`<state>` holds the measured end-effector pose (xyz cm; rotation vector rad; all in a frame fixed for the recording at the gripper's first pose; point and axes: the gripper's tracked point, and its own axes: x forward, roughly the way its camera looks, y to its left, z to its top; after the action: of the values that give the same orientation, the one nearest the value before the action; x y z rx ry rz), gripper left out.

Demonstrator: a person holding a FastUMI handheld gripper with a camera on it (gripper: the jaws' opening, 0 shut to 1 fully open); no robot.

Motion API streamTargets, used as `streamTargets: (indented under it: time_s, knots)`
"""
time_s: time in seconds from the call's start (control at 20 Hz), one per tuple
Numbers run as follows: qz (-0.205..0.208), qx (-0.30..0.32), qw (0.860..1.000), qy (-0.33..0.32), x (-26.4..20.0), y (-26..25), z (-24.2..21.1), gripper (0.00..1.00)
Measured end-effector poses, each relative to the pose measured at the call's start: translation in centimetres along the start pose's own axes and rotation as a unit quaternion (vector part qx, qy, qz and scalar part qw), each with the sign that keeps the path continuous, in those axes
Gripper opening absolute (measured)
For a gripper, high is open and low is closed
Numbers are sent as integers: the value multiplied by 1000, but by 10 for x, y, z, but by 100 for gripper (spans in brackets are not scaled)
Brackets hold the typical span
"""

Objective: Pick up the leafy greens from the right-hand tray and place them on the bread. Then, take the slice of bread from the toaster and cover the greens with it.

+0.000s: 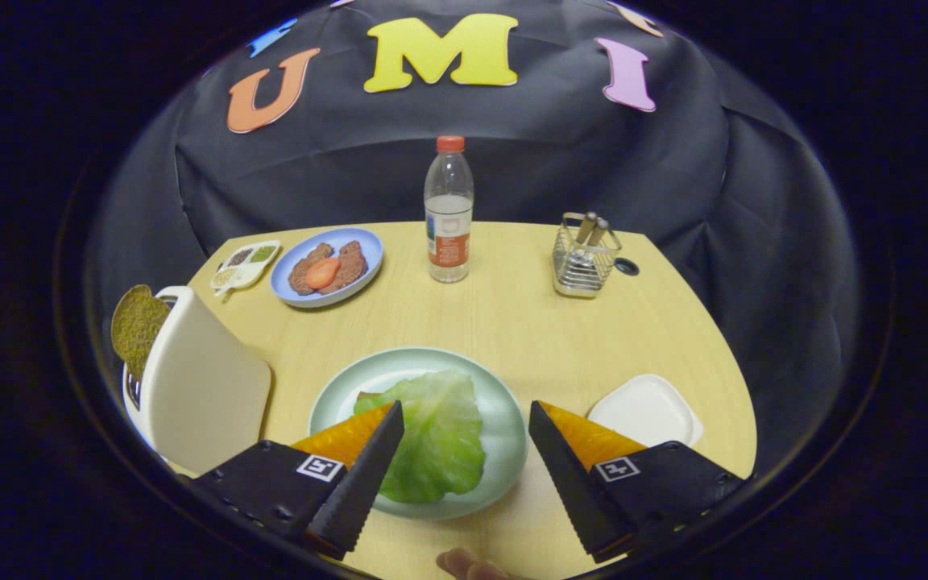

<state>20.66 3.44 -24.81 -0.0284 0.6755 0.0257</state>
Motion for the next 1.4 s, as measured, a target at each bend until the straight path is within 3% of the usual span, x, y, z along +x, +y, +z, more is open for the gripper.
streamTargets:
  time_s: [0.25,0.5,1.0,1.4]
  knots:
    - [-23,33,999,-14,-49,-8,5,97]
    - [-32,14,998,-43,-91,8,34,97]
    - [25,-33,997,-62,-143,134,67,97]
    - [64,-71,993,-62,-143,235,71,97]
